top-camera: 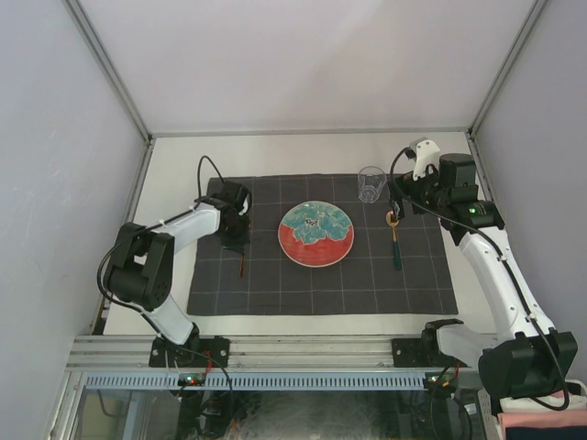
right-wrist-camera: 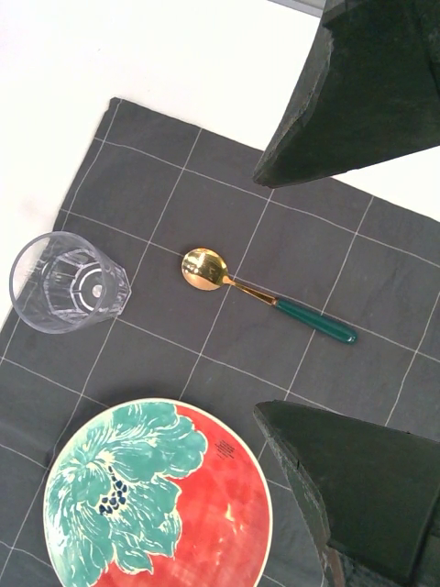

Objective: Set the dinner table for one person
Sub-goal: Adjust the fork on the napkin.

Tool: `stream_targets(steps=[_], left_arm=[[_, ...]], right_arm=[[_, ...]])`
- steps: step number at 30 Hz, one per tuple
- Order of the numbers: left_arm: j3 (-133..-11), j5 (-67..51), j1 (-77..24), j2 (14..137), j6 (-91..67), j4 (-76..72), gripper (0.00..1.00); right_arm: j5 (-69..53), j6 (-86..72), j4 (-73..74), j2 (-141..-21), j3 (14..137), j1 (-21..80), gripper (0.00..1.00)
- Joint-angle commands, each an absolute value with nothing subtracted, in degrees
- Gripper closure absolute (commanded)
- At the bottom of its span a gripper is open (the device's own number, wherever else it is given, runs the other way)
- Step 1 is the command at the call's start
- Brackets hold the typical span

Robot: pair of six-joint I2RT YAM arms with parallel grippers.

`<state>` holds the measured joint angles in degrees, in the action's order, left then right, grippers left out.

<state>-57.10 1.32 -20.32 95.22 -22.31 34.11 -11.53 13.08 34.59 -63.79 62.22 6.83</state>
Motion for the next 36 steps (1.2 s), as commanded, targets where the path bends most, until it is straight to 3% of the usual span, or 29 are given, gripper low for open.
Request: stream_targets(steps=[1, 36], left_arm=[[-57.4, 2.12, -20.12, 95.81, -21.28, 32.7, 1.0], [-58.06, 4.54, -19.94, 97.02, -21.05, 31.88, 1.0]], right_arm=[[-12.05, 13.38, 34.34, -62.0, 63.19, 6.6, 0.0], [-12.31, 13.65, 34.41, -61.53, 63.13, 6.11, 0.0]])
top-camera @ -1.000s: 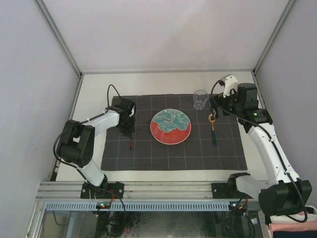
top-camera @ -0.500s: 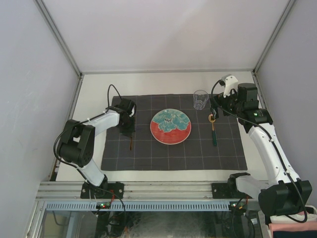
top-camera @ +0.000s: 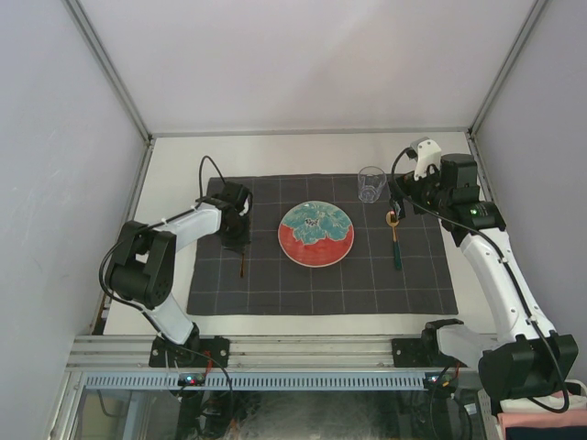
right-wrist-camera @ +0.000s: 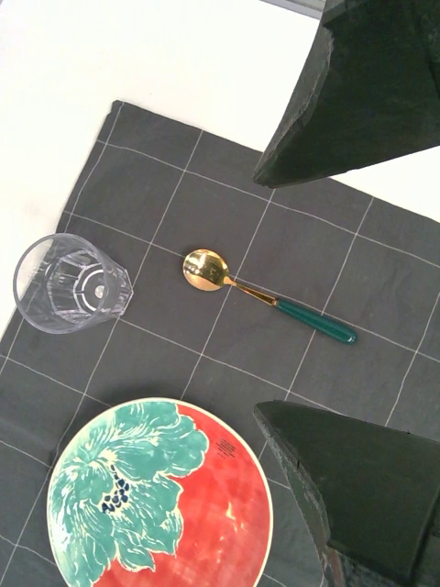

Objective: Set the dinner table for one person
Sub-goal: Adjust the fork on the napkin.

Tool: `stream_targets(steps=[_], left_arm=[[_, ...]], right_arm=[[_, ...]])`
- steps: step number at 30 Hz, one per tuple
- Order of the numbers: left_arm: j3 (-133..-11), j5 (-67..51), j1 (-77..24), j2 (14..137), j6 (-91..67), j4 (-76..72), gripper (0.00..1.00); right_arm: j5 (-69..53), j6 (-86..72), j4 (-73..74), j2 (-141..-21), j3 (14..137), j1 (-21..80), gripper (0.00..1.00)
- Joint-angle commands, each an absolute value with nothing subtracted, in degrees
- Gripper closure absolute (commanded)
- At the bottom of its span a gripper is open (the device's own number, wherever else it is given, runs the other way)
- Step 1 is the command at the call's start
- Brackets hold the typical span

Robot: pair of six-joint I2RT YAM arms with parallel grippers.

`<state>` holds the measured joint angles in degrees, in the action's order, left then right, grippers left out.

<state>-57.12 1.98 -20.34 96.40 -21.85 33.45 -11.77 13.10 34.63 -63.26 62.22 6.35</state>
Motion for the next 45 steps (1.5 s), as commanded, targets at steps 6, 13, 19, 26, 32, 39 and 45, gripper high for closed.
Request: stream_targets(steps=[6, 13, 19, 26, 32, 39, 45], left_arm=[[-58.91, 5.1, -19.86, 96.73, -21.58, 32.29, 1.0], [-58.01, 5.2, -19.73, 96.68, -21.26, 31.81, 1.0], [-58.2, 5.47, -19.67, 97.35, -21.09, 31.75, 1.0], [-58.96, 5.21, -19.59, 97.62, -20.87, 32.18, 1.0], [-59.71, 4.58, -19.59, 97.78, -20.18, 32.34, 0.89], [-60.31, 3.89, -19.59, 97.38, -19.64, 32.87, 0.79], [-60.77, 4.56, -19.6, 96.97, -19.53, 33.54, 0.77]], right_arm=[[-12.28, 13.7, 34.29, -61.64, 63.13, 6.13, 0.0], [-12.77, 13.57, 33.95, -61.92, 63.09, 6.19, 0.0], [-12.68, 13.75, 34.47, -61.62, 63.15, 6.07, 0.0], [-18.1, 15.98, 35.46, -61.51, 63.15, 5.02, 0.0], [-17.46, 15.37, 35.15, -61.62, 63.09, 5.01, 0.0], [-17.83, 15.52, 35.37, -61.22, 62.71, 4.94, 0.0], [-18.24, 15.45, 35.18, -61.17, 62.49, 4.95, 0.0]])
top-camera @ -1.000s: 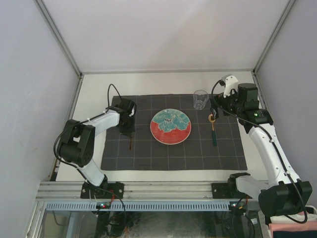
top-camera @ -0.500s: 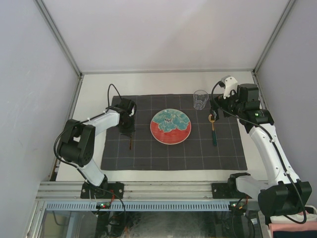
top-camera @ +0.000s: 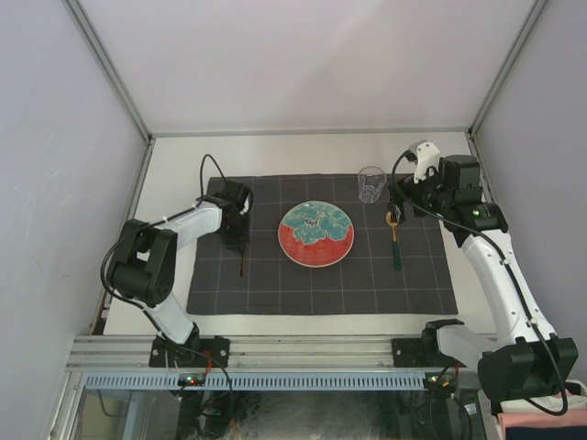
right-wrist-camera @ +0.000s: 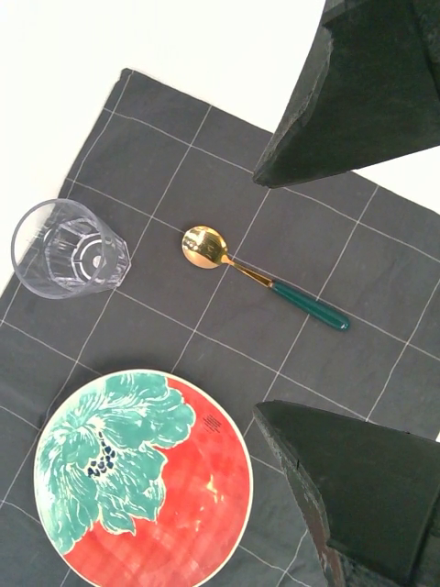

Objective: Set the dinner table for one person
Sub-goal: Adjust the fork on the napkin.

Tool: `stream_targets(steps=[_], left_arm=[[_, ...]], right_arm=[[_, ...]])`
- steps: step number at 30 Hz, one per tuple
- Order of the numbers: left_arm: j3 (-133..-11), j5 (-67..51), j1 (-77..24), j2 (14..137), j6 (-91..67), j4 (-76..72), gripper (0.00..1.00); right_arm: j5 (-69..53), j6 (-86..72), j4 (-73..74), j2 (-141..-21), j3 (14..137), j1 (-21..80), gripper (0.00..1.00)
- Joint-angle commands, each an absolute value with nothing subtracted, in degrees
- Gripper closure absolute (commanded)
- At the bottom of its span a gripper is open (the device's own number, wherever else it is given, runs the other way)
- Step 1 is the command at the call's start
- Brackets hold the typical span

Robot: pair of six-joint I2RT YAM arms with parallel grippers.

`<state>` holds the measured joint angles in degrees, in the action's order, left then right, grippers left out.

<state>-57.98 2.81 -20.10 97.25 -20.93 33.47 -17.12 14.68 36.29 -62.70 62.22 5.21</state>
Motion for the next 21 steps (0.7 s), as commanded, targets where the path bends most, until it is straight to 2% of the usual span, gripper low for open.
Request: stream_targets(steps=[1, 5, 12, 21], left_arm=[[-60.86, 4.77, -19.56, 96.8, -19.51, 33.62, 0.77], [-62.74, 5.58, -19.38, 96.71, -18.61, 35.31, 0.73], [-74.17, 8.51, -16.81, 96.8, -14.15, 41.17, 0.59], [-88.93, 14.97, -12.1, 95.33, -9.33, 42.07, 0.57]], right_arm=[[-18.26, 15.46, 35.17, -61.17, 62.49, 4.93, 0.0], [-18.72, 15.34, 35.15, -61.18, 62.49, 4.93, 0.0], [-19.89, 14.38, 34.45, -60.91, 61.6, 5.02, 0.0], [-16.33, 12.88, 29.85, -59.81, 60.4, 5.81, 0.0]])
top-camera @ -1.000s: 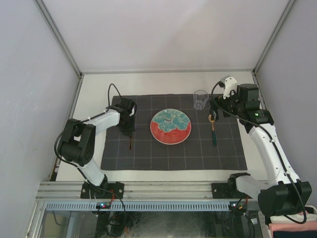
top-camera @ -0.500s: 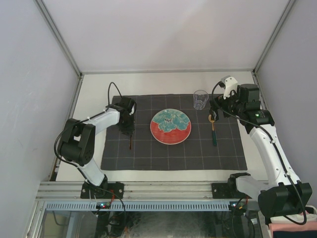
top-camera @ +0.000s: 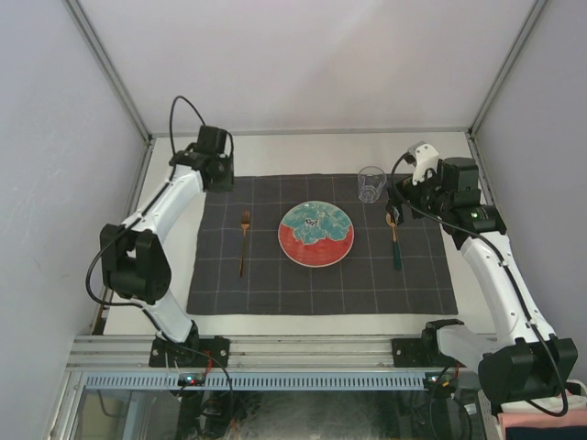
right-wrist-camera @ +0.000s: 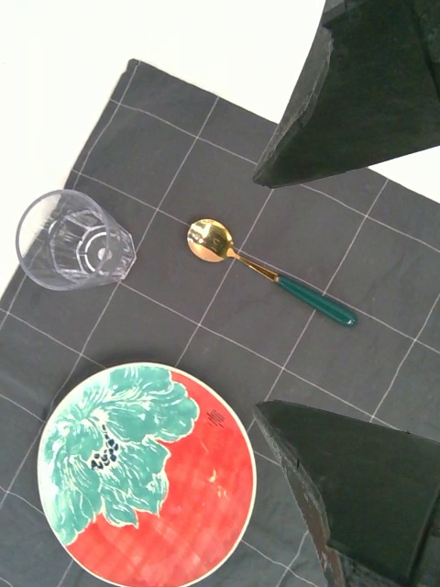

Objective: Set the dinner table for one person
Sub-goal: Reset both arms

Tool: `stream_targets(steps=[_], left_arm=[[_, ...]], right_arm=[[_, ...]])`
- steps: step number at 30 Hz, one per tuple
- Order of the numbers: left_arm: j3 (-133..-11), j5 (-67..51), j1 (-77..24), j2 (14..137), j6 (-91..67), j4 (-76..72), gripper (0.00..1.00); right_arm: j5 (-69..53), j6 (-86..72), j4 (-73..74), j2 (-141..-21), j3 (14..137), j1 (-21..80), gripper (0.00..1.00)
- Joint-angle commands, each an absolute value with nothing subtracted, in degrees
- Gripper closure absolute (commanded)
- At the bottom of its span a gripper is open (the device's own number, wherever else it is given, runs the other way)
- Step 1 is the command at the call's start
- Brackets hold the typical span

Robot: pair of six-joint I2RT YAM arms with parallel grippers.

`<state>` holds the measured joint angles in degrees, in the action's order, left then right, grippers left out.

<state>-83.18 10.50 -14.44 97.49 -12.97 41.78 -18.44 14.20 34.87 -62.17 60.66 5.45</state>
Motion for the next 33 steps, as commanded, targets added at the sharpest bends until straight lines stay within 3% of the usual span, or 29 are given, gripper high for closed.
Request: stream_targets(steps=[1, 8, 10, 13, 17, 19, 20, 27, 29, 31, 33], left_arm=[[-89.77, 15.83, -11.35, 94.81, -8.51, 41.71, 0.58], [-91.39, 22.6, -6.96, 88.68, -4.7, 39.13, 0.6], [-91.24, 23.82, -6.28, 86.6, -4.34, 39.03, 0.51], [-91.82, 24.75, -5.9, 83.83, -3.9, 38.97, 0.28], [-95.93, 24.49, -5.84, 82.34, -2.87, 41.88, 0.15], [-98.22, 25.29, -5.88, 81.94, -2.96, 43.38, 0.02], [-99.18, 25.5, -5.89, 81.67, -2.92, 43.78, 0.0], [-98.01, 30.52, -5.89, 77.19, -3.15, 41.43, 0.01], [-95.51, 25.98, -5.88, 74.78, 2.58, 39.07, 0.15], [-93.09, 24.32, -5.93, 72.4, 3.85, 37.93, 0.15], [-91.1, 24.4, -5.92, 70.2, 1.69, 37.53, 0.22]], right_arm=[[-15.74, 12.69, 29.52, -59.39, 60.16, 5.85, 0.0], [-6.88, 11.33, 27.53, -55.42, 58.68, 4.54, 0.0], [-4.62, 7.93, 26.54, -54.19, 58.37, 2.5, 0.0], [-4.15, 5.31, 24.78, -52.69, 58.43, 0.38, 0.0], [-3.86, 6.76, 23.09, -51.24, 59.63, -0.53, 0.0], [-10.15, 10.83, 22.8, -50.56, 59.76, -1.05, 0.0], [-12.74, 12.97, 23.46, -50.2, 59.87, -1.22, 0.0], [-9.61, 15.99, 24.28, -46.76, 60.31, -2.45, 0.0], [-6.48, 12.91, 23.64, -46.28, 60.29, -2.88, 0.0], [-3.3, 7.92, 23.21, -45.52, 60.32, -3.24, 0.0], [-3.87, 4.2, 24.25, -44.59, 60.5, -3.51, 0.0]])
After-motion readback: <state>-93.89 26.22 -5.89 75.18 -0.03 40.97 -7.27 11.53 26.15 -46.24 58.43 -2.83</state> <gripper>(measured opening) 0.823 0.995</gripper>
